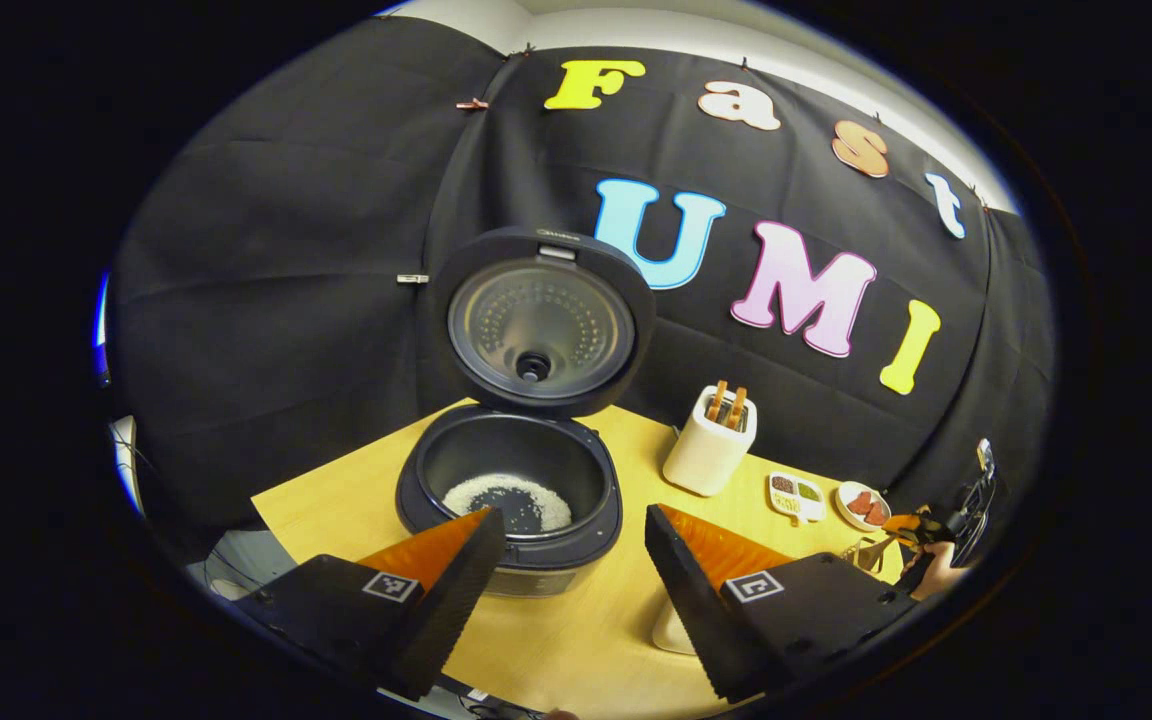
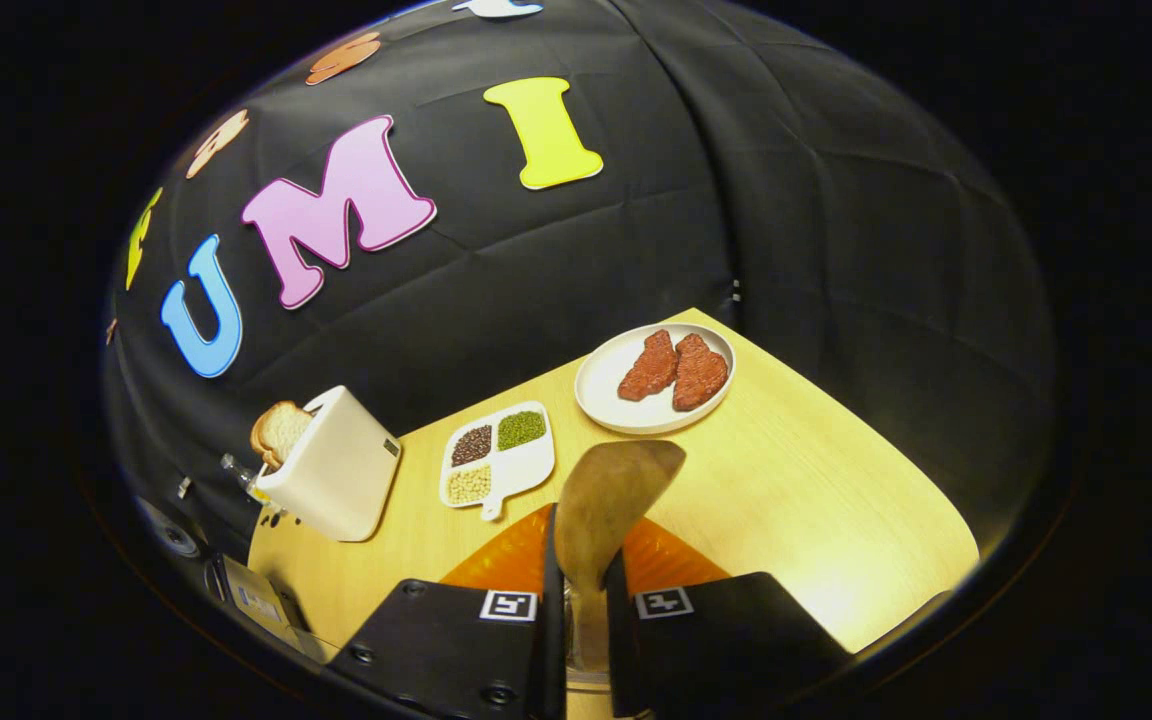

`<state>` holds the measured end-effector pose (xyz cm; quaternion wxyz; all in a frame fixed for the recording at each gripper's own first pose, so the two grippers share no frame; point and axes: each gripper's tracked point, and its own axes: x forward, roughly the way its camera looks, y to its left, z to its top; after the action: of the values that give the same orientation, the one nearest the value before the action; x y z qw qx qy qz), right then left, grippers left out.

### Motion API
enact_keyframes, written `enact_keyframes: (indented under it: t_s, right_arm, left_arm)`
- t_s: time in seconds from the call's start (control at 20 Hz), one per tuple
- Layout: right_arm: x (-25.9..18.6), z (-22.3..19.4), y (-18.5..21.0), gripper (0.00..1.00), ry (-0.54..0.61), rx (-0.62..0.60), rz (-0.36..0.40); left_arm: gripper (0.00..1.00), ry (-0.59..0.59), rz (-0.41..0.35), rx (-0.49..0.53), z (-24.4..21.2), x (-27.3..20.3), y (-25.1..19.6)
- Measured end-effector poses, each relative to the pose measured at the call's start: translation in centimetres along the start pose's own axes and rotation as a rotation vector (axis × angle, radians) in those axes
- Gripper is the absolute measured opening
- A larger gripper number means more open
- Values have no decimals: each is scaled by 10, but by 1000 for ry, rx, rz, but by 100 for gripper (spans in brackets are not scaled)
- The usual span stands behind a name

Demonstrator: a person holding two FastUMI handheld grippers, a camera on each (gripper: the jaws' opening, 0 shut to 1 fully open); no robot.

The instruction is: Close the left gripper, press the button to open the rice cooker; take a wooden spoon from the chopstick holder with the right hand, scoop a spoonful of rice and pour it into the rice cooker, then put the wooden spoon back into the chopstick holder.

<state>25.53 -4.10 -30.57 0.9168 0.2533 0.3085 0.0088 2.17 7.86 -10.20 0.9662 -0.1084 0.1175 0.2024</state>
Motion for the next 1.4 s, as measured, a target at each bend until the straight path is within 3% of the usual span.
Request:
enact_keyframes:
  t_s: [0.05,0.1,0.25,0.5,0.75,0.95,1.2,1.4]
  right_arm:
    - [-1,1,-3,24,-9,3,1]
    - [-8,5,-6,36,-18,5,-1]
    - [-33,11,-14,99,-42,-20,1]
    - [-90,17,-25,98,-105,-143,-16]
    - [-131,3,-13,98,-117,-283,11]
    - [-155,-21,13,98,-88,-350,67]
    - [-172,-53,46,99,-40,-407,138]
    - [-184,-75,61,99,-5,-436,157]
  left_arm:
    - [95,-13,7,11,7,-1,3]
    - [95,-26,12,25,14,-1,5]
    - [95,-64,22,58,42,1,13]
    - [95,-151,15,25,117,6,16]
    - [95,-216,36,187,191,20,14]
    - [94,-204,17,197,214,49,12]
    - [94,-239,-9,287,245,96,8]
    - [93,-258,-45,272,250,136,14]
